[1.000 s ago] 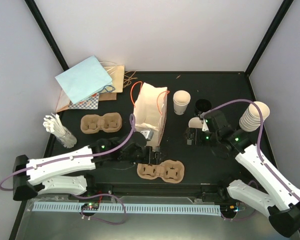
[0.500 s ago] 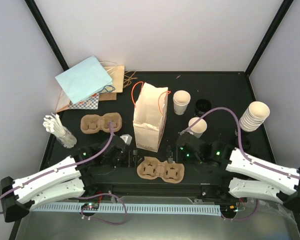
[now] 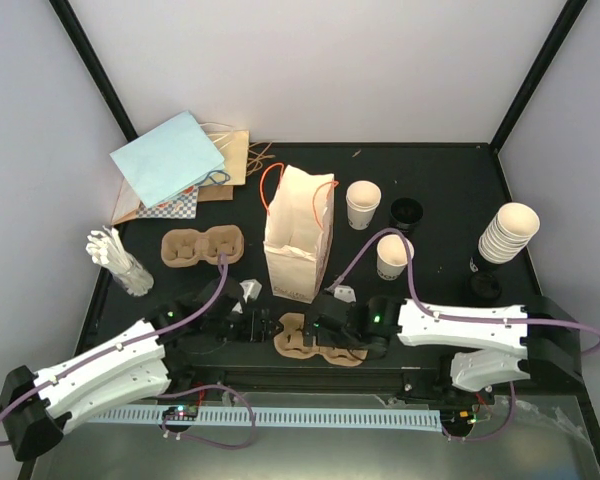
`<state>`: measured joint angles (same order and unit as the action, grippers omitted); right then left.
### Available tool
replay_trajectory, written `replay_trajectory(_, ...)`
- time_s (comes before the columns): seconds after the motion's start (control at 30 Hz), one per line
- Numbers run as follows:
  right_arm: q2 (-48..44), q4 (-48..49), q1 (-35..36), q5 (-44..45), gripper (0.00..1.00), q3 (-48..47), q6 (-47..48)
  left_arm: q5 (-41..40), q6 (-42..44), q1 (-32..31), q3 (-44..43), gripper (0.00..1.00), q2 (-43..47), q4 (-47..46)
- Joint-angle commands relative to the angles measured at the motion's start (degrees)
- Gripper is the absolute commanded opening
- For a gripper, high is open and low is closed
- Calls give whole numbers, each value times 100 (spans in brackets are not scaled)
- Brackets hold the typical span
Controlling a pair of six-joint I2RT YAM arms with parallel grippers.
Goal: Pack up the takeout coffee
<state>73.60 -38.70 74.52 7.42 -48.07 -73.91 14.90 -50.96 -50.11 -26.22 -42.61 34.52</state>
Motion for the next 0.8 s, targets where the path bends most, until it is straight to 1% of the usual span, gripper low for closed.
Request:
replay_trajectory(0.0,230,266,152,94,100,-203,-459,300,356,270,25,85,177,-164)
replay_trajectory(0.23,649,297,324,5,98,-400,-594,500,636,527,64,85,110,-175)
replay_trajectory(0.5,981,289,396,-114,91,-496,-695,539,795,689,47,86,25,-134)
replay_trajectory(0.77,1256,-766,396,339,86,-852,-1041,567,845,763,55,86,3,-104)
